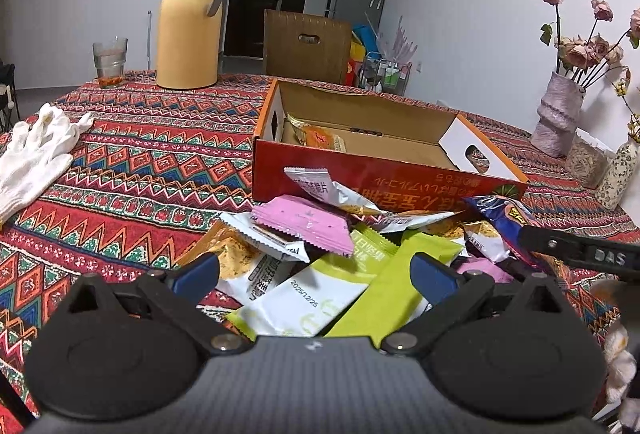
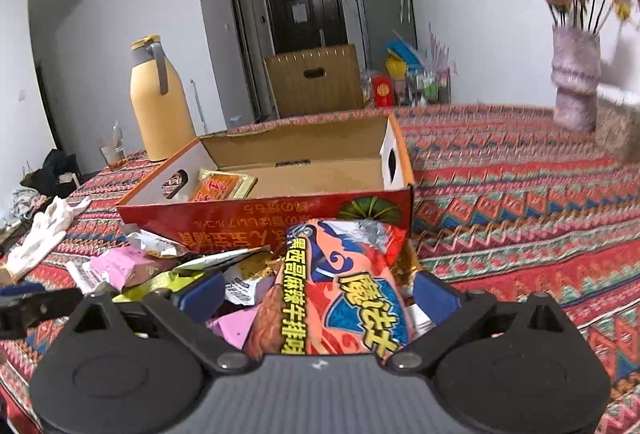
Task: Organize snacks
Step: 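Grasp the red-and-blue chip bag with the right gripper, then grasp the lime-green snack bar with the left gripper while the right holds the chip bag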
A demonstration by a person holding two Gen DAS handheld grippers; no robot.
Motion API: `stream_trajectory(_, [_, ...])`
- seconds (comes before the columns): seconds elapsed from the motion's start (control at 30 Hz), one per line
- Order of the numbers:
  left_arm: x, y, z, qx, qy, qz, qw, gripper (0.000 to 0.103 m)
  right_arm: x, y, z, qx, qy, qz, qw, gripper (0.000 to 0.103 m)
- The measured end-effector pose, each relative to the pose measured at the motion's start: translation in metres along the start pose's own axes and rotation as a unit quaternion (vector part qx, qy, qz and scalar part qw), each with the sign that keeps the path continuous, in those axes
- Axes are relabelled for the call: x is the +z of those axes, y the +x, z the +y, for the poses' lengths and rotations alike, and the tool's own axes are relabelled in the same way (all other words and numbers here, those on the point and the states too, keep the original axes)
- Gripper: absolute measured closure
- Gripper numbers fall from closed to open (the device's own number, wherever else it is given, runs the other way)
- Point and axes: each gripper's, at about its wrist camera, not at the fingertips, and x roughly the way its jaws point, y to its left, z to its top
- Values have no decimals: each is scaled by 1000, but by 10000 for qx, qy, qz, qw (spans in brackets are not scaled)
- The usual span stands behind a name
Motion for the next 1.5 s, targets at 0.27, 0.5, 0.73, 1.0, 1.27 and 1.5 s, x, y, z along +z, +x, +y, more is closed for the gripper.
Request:
stream_trajectory(0.27, [-3,6,1,-71,-1,88,9999,0,0,22,-23,186,598,387,9973,19])
stream_trajectory(0.5, [-4,7,-4,-133,66,105,9998,0,-5,23,-22,382,537,425,9969,41])
stream_trajectory(0.73, [-5,9,-7,-196,105,157,9996,0,-12,3,-19,290,400,31,9988,43])
stream_trajectory(1.0, [-5,22,-18,-644,319,424,9965,0,-22,-35,-14,-70,49,-652,9978,43])
stream_trajectory(1.27, [-6,44,-28,-762,242,622,9949,8,-29,-41,-21,-109,113,-600,9981,43])
stream_trajectory(1.5, [-5,48,-36,-926,380,669,9927,39,-33,-43,-20,-37,117,-599,9981,43])
